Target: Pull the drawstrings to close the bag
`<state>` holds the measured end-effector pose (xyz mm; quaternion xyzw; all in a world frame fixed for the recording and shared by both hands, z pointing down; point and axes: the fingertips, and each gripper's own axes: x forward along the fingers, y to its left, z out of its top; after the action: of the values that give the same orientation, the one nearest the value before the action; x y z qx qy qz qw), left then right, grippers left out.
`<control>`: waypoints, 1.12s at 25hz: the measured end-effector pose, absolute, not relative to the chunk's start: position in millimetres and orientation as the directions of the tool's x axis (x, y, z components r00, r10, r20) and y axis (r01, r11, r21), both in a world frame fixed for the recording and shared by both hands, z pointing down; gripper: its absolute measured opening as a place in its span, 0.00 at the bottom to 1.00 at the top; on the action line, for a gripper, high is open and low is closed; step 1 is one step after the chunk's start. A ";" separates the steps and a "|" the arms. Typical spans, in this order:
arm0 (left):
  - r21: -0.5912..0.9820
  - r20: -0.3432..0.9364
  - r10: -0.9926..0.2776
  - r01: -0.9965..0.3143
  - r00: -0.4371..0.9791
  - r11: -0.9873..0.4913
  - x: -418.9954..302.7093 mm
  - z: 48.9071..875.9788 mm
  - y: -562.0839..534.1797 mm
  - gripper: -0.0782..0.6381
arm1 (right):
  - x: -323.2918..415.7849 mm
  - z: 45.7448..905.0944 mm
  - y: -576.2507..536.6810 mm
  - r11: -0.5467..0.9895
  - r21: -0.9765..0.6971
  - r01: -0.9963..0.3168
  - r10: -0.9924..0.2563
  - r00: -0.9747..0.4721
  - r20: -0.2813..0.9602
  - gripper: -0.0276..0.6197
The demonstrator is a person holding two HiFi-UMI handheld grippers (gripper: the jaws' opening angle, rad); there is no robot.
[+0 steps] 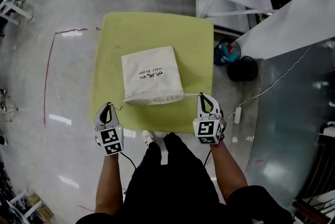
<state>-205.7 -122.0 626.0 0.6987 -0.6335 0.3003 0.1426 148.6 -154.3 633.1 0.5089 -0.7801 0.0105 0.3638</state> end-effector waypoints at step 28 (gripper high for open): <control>-0.040 0.158 -0.971 -0.982 0.177 -0.186 -185.3 392.7 -169.9 0.12 | 151.9 391.0 -177.3 0.197 0.250 -0.948 -0.980 -0.180 0.089 0.05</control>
<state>-185.3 -169.9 392.7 0.7664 -0.6371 0.0738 0.0351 151.9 -177.3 391.0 0.6301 -0.7649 -0.0687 0.1147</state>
